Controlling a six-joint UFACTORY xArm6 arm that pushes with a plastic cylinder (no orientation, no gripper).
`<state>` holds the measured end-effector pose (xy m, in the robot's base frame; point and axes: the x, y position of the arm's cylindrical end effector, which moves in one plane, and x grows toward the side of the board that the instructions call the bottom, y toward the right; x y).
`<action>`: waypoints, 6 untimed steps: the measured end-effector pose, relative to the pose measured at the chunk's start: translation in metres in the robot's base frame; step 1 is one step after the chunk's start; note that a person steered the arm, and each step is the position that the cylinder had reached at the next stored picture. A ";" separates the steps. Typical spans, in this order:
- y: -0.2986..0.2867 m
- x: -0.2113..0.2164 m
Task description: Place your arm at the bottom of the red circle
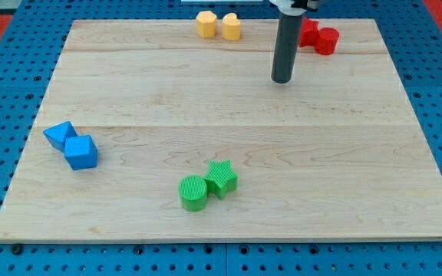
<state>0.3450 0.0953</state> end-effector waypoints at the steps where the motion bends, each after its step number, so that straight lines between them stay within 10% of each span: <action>1: 0.005 0.006; 6: 0.016 0.001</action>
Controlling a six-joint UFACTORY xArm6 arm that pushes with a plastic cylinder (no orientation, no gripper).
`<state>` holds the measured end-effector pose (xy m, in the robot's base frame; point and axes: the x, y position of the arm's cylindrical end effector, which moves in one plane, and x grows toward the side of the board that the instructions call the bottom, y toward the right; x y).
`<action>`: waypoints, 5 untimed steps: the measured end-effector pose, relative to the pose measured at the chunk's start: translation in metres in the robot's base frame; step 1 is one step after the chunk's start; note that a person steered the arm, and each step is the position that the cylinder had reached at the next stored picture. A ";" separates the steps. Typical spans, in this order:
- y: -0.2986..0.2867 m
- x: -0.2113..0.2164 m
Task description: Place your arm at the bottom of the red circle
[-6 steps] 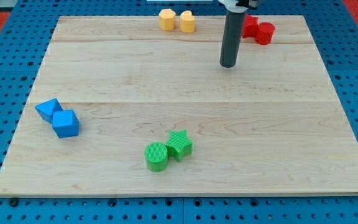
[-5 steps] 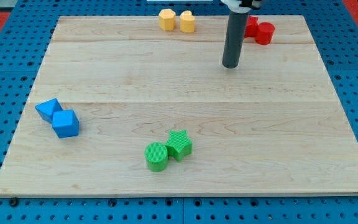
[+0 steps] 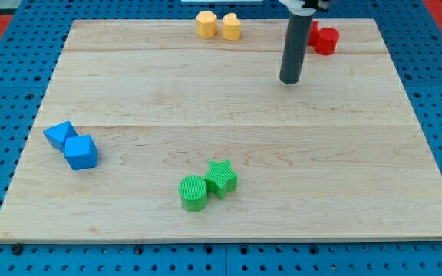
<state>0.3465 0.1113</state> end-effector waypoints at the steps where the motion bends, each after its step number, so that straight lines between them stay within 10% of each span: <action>1: 0.000 -0.002; 5: 0.091 0.000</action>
